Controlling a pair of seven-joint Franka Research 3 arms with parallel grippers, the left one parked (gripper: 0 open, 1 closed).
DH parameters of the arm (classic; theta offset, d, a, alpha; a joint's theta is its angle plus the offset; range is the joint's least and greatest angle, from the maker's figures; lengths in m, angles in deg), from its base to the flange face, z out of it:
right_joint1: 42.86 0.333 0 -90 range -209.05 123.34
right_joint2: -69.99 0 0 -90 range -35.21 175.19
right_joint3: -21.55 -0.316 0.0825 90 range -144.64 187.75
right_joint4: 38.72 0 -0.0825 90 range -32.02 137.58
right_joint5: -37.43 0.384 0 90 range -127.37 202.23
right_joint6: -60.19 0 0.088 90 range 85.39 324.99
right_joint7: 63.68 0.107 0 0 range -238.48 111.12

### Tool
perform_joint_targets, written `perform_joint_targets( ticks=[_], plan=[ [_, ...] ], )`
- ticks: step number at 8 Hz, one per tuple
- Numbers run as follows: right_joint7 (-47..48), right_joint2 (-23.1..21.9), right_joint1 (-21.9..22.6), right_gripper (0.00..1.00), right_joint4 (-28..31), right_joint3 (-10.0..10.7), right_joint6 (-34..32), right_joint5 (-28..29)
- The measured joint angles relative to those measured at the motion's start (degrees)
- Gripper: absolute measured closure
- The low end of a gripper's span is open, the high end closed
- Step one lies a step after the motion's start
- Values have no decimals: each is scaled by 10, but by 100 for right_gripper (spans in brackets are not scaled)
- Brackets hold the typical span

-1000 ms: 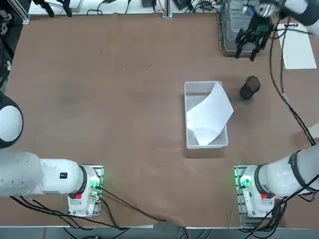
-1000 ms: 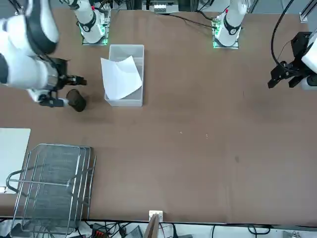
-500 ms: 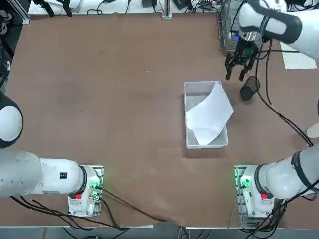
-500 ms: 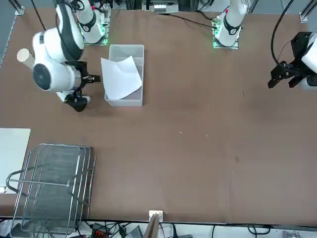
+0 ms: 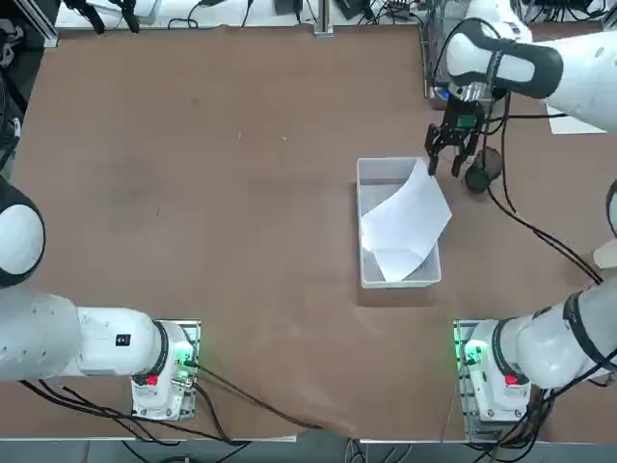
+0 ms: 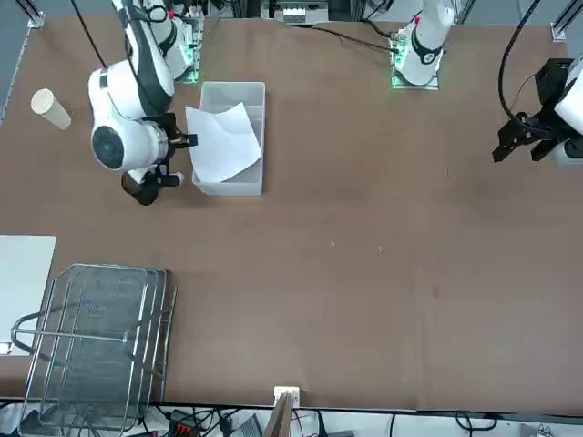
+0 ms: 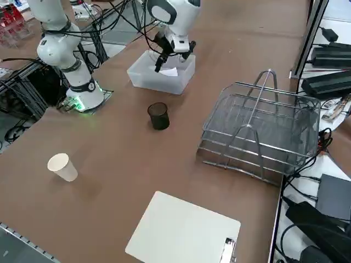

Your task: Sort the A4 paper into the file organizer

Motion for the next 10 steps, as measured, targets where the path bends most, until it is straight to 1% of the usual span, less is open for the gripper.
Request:
perform_joint_targets(
  ticks=[3, 4, 5, 6, 7, 8, 9, 10],
  plan=[
    [0, 16, 5, 20, 32, 0, 14, 4],
    [0, 16, 6, 19, 41, 0, 14, 4],
    [0, 16, 8, 22, 46, 0, 14, 7],
    [0, 16, 10, 29, 47, 0, 14, 12],
    [0, 17, 10, 39, 48, 0, 14, 17],
    [0, 19, 11, 44, 48, 0, 14, 18],
    [0, 21, 13, 65, 48, 0, 14, 19],
    [0, 22, 15, 77, 48, 0, 13, 19]
  ],
)
